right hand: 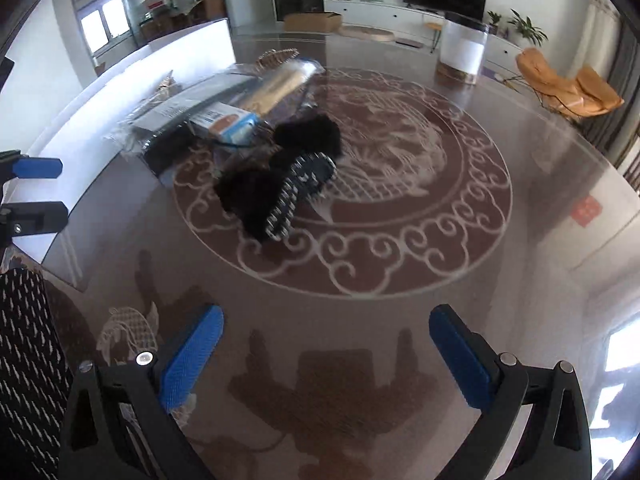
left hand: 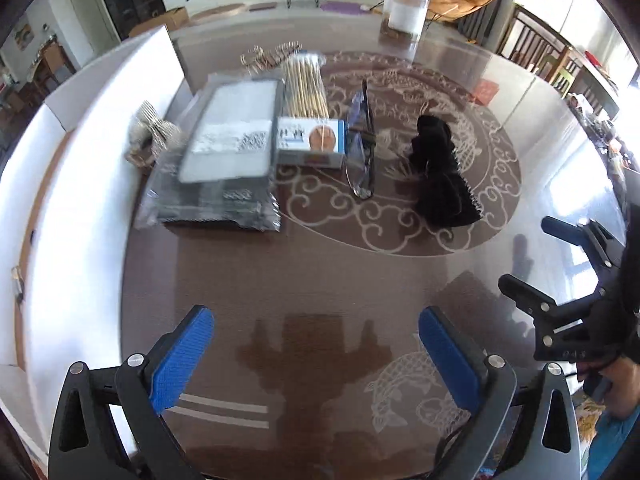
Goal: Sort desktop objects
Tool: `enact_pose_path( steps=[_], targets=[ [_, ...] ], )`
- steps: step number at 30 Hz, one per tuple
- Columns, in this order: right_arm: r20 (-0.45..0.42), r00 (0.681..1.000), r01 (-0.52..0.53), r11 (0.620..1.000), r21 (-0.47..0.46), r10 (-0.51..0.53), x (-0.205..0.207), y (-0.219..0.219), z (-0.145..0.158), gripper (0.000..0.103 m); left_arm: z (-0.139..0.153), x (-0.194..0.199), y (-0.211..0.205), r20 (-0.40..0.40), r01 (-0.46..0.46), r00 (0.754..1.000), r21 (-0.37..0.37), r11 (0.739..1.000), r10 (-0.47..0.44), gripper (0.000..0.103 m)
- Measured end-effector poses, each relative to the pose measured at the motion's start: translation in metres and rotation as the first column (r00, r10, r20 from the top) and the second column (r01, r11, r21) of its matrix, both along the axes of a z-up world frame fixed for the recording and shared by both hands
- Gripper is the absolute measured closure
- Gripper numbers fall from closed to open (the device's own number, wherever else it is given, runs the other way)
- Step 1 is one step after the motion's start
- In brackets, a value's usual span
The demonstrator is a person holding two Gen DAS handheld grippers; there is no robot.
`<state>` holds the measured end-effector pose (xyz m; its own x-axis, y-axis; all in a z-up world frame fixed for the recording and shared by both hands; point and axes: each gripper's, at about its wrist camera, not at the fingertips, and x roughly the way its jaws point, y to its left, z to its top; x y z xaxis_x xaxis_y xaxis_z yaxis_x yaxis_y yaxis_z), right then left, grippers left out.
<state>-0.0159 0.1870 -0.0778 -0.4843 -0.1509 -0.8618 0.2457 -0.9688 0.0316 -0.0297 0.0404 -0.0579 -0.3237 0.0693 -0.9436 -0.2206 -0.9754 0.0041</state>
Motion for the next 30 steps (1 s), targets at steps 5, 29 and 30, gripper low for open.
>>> enact_pose_path(
  steps=[5, 29, 30],
  targets=[
    [-0.019, 0.999, 0.036, 0.999, 0.015, -0.036, 0.003, 0.002, -0.026, 0.0, -0.036, -0.01, 0.017, 0.009, -0.084, 0.996, -0.057, 0.995, 0.084, 0.0],
    [-0.098, 0.994, 0.039, 0.999, 0.023, -0.037, 0.001, -0.002, -0.033, 0.0, -0.05, -0.02, -0.007, -0.095, -0.2, 0.975, 0.016, 0.98, 0.2, 0.0],
    [-0.098, 0.994, 0.039, 0.999, 0.023, -0.037, 0.001, -0.003, -0.033, 0.0, -0.05, -0.02, -0.008, -0.089, -0.2, 0.976, 0.016, 0.98, 0.201, 0.0]
  ],
)
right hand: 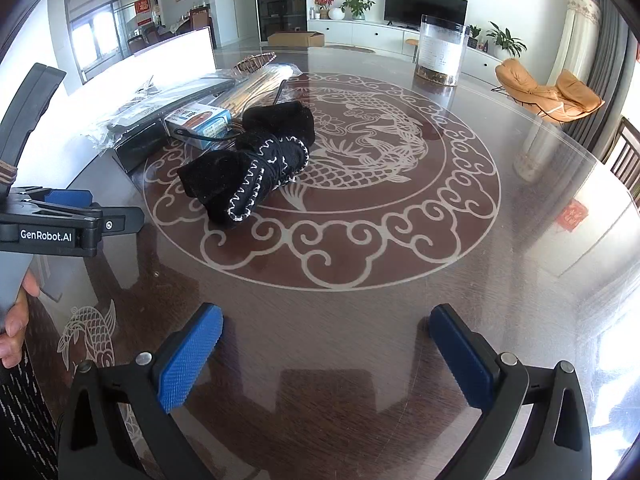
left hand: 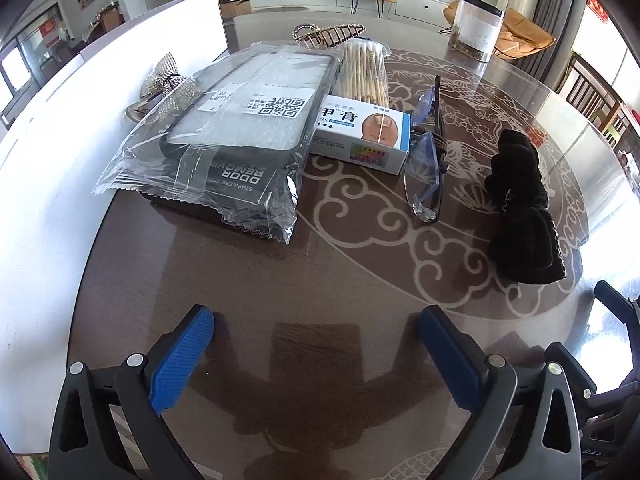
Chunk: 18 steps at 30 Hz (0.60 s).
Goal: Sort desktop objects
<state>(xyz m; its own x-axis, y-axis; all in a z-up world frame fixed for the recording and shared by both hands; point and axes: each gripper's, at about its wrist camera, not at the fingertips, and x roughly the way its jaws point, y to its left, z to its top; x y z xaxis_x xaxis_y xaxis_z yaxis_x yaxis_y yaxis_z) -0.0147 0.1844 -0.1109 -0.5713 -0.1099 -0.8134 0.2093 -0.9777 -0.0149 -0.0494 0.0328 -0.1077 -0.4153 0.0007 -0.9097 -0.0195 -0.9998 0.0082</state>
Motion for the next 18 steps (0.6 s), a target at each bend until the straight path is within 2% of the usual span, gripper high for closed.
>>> enact_pose_path(
  steps=[18],
  targets=[
    [0.0, 1.0, 0.0, 1.0, 0.0, 0.0, 0.0, -0.0001, 0.0002, 0.0, 0.0012, 0.0027, 0.0008, 0.013, 0.024, 1.0, 0.001, 1.0, -0.024, 0.0]
  ],
)
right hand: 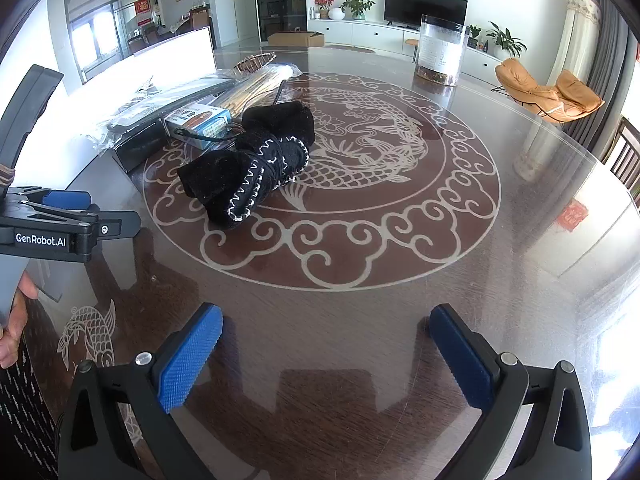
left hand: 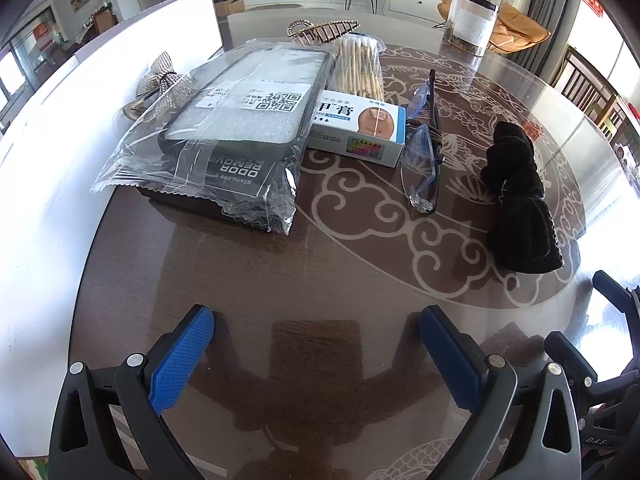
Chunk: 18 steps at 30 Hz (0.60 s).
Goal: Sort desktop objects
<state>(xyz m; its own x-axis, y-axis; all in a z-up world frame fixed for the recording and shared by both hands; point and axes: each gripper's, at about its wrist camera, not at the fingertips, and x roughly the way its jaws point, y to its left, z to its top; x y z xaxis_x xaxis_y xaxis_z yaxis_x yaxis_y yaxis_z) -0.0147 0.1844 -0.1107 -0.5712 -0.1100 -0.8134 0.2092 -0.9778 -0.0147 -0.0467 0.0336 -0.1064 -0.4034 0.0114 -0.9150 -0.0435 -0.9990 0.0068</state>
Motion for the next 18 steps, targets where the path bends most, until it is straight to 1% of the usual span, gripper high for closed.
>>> enact_pose_path(
  steps=[9, 18],
  targets=[
    [0.0, 1.0, 0.0, 1.0, 0.0, 0.0, 0.0, 0.0, 0.0001, 0.0, 0.0005, -0.0012, -0.0009, 0.039, -0.018, 0.999, -0.002, 1.0, 0.018, 0.0],
    [0.0, 1.0, 0.0, 1.0, 0.0, 0.0, 0.0002, 0.0003, 0.0002, 0.0, 0.0007, 0.0059, -0.0015, 0.022, -0.006, 1.0, -0.002, 1.0, 0.006, 0.0]
  ],
)
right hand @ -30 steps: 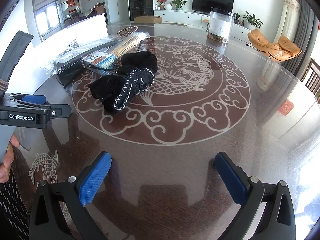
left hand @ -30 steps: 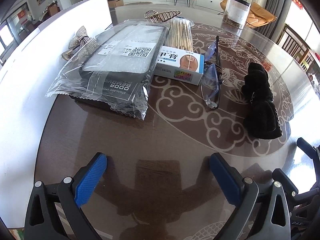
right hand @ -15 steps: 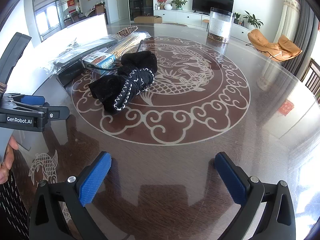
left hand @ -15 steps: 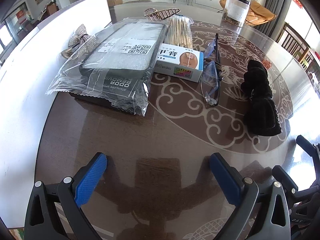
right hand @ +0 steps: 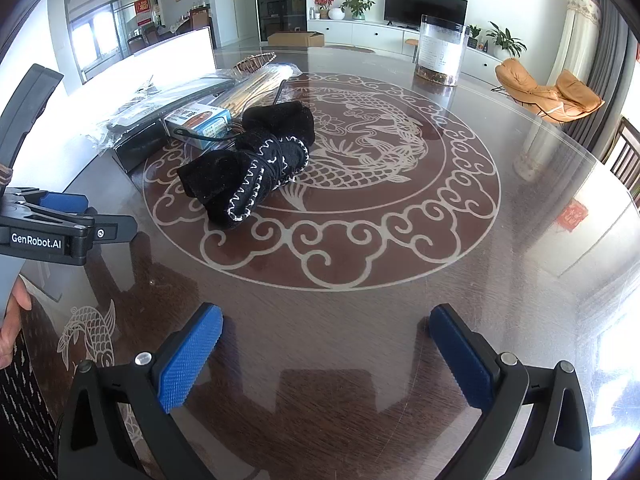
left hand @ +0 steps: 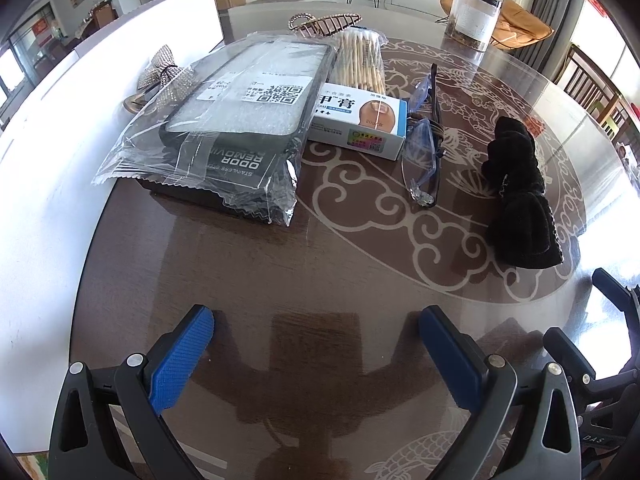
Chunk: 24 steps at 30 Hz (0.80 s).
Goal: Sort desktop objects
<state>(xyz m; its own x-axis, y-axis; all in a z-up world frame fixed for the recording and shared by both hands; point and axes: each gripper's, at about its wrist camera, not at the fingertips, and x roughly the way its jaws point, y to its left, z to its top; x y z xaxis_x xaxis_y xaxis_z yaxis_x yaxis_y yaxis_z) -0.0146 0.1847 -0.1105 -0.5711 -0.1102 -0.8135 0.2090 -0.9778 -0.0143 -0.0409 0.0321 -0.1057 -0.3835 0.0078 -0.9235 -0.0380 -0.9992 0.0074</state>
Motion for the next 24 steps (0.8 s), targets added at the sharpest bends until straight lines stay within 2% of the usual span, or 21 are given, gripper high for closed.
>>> enact_pose_path(
  steps=[17, 24],
  targets=[
    [0.0, 1.0, 0.0, 1.0, 0.0, 0.0, 0.0, 0.0, 0.0, 0.0, 0.0, -0.001, -0.002, 0.015, -0.005, 1.0, 0.001, 1.0, 0.005, 0.0],
    [0.0, 1.0, 0.0, 1.0, 0.0, 0.0, 0.0, 0.0, 0.0, 0.0, -0.001, -0.001, -0.014, 0.016, -0.073, 0.997, 0.001, 0.997, 0.073, 0.0]
  ],
)
